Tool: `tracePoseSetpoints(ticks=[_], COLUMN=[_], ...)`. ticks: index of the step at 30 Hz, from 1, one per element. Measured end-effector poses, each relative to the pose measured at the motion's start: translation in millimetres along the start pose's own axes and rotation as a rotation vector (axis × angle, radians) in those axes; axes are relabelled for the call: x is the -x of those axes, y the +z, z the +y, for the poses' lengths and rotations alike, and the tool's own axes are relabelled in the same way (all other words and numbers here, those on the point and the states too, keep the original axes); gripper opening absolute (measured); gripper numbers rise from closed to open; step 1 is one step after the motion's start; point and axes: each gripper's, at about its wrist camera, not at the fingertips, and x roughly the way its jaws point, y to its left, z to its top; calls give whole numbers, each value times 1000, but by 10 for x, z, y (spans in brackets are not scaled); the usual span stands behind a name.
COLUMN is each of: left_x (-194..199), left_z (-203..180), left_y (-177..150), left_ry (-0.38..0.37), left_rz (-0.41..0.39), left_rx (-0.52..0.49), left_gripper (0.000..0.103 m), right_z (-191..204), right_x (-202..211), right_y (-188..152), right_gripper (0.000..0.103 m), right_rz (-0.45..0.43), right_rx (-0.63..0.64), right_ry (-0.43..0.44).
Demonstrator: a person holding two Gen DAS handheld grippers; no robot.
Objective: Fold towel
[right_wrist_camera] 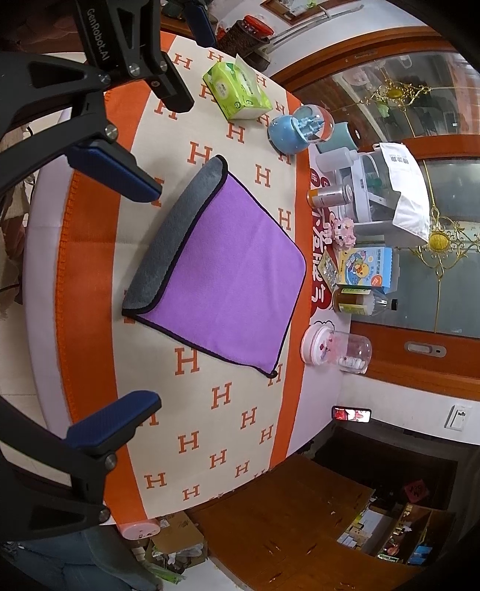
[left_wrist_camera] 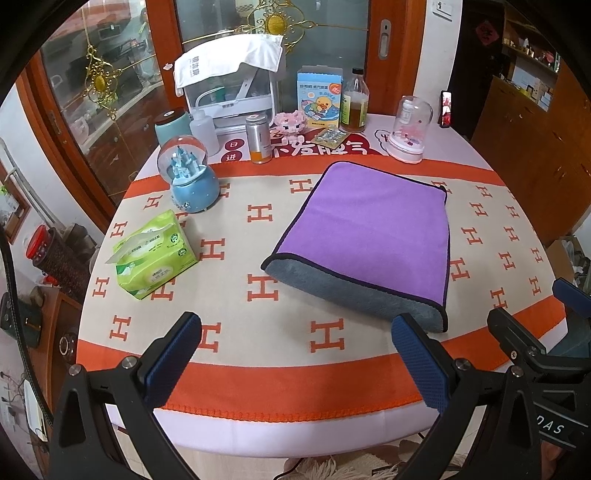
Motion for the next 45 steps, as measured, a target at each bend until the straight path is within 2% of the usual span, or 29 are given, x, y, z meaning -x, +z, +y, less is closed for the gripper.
tracePoseSetpoints(ticks=[28,36,39,45], left_x=[-23,-205,-317,-635], left_z=[92,237,278,318], left_y=[-46,25,45,107], left_ry=[-17,-61,-78,-90], left_rz=[6,34,39,58], left_rx=[-11,-78,-127,-221], left_gripper=[102,102,102,102], right_z=[24,150,201,243], right_x=[-31,-178,-276,-488], right_y=[4,-17,-41,-157], right_gripper=[102,100,100,99], right_rz=[7,51,75,128], right_rx=[-4,-38,-40,-33], right_ry=[8,3,18,-7])
